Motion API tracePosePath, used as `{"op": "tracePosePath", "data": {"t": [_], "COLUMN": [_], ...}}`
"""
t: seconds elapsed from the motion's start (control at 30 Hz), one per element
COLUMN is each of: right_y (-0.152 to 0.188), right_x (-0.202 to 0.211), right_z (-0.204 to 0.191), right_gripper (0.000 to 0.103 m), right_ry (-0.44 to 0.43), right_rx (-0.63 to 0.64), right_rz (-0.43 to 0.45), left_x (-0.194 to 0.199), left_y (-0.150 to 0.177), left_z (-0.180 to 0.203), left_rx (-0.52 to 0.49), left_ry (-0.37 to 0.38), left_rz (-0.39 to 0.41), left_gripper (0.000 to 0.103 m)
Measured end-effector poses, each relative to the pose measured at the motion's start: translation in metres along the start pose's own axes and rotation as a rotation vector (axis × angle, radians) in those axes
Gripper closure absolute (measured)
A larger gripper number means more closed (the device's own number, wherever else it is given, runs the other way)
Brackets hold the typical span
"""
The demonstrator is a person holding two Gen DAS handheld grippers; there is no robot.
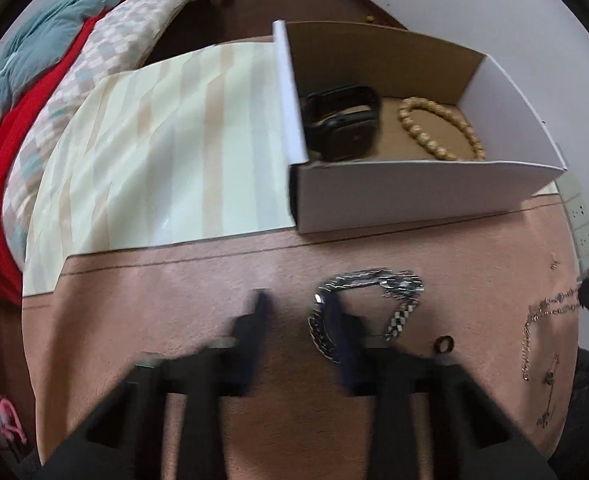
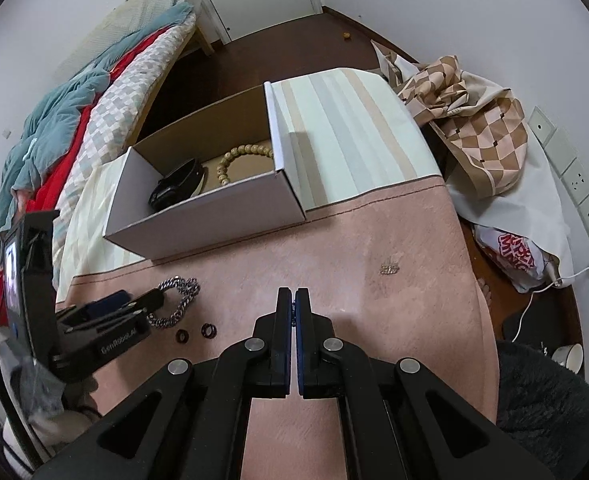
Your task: Organize jewelry
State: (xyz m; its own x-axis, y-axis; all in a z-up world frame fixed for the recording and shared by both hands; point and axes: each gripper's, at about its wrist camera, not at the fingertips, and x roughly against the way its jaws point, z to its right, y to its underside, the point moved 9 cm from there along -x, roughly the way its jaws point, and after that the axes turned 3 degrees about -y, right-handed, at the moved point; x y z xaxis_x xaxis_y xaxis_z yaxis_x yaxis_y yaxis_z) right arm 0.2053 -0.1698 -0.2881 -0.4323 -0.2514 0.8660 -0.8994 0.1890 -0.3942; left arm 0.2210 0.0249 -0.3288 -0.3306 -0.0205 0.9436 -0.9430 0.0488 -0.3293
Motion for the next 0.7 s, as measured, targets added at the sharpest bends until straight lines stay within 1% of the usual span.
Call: {"op": "tracePosePath", "data": {"t": [0.03,0.2,0.33,0.4,0.53,0.67,0.7], "right_y": [-0.002,-0.010,-0.018,-0.023,-0.036,-0.056,-0.062], "right_x": [0.001,0.012,0.030,0.039,0.057,0.071,0.074], "right_z": [0.000,-0.005,-0.016,-0.021,-0.032,-0.046,-0.049], "right_gripper": [0.101,0.101,0.101,0.101,0.101,0.101,0.102], "right_ry": [-0.001,-0.022,-0.051,-0.065,-0.098,-0.129,-0.134], "right_rx": [-0.002,-0.002,0.012,0.019,0.038,0.065,0.070], "right_rz": [0.003,0.023,0.053,0.069,0.094,0.116,0.121], "left_x": [0.000,0.011,0.036,0.055,0.094,0.132,0.142], "left_y": [0.000,0.002,0.001,-0.001,-0.014,-0.043,-0.050], "left_z": [0.001,-0.006,-0.009,-0.009,-0.006,-0.001,0.000], "left_rx": [0.006,0.068,0.082,0.091,0.087,0.078,0.078], "left_ry": [0.016,0.080,0.116,0.142,0.190,0.241,0.253], "left_rz": [-0.005,0.003,0.039,0.065,0.121,0.181,0.197], "left_gripper": [0.097,0.098,0.098,0.098,0.098,0.098,0.100]}}
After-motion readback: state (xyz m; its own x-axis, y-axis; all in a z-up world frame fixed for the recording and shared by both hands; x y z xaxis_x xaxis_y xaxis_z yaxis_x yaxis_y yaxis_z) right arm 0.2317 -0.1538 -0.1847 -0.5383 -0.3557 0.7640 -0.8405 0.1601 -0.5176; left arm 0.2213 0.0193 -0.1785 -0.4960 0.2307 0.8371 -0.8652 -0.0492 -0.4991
